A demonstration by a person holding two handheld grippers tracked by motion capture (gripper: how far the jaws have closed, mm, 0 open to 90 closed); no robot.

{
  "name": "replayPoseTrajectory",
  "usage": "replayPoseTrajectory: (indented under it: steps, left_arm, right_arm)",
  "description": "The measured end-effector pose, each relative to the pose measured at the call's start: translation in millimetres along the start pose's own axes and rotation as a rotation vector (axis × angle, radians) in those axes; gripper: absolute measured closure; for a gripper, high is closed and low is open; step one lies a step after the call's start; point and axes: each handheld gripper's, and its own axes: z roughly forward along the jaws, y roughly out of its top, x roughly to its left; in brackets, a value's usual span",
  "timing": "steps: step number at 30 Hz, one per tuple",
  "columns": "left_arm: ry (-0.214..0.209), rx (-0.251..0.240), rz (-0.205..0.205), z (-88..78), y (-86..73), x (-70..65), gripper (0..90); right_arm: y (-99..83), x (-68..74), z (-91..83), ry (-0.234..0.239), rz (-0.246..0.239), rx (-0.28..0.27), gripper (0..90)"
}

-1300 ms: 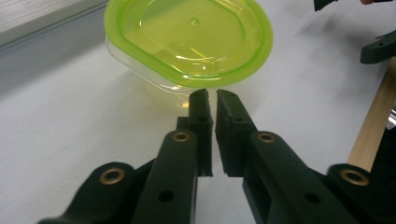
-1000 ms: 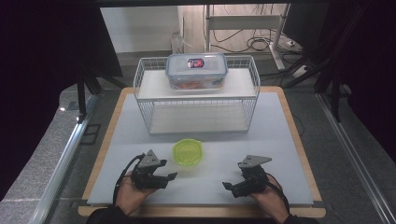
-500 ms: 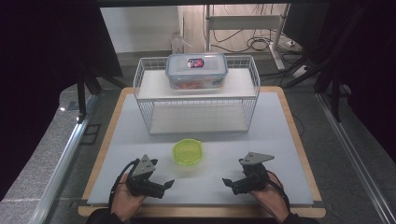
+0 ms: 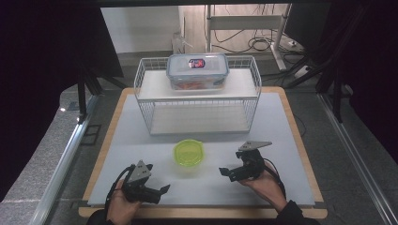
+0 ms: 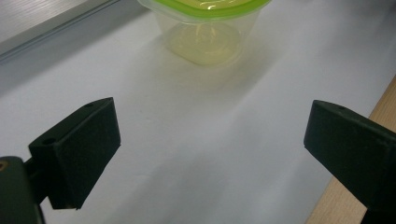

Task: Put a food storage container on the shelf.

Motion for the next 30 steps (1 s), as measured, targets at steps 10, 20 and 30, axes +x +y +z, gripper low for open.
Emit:
replayPoseTrajectory:
  steps: [10,20,30]
  left_arm:
    - [-0.001,-0.005,-0.001,-3.6,-3.4,-0.6,3.7]
    - [0.0,-0.005,0.007,-3.4,-3.8,-1.5,3.9]
    - [0.002,-0.012,0.012,-4.2,-3.9,-1.8,3.9]
  right_arm:
    - [18.3,0.5,12.0,0.019,0.016,0.004,12.4]
    - [37.1,-0.5,24.8,0.061,0.078,-0.019,26.9]
    - [56.5,5.7,50.0,0.118,0.115,-0.023,41.0]
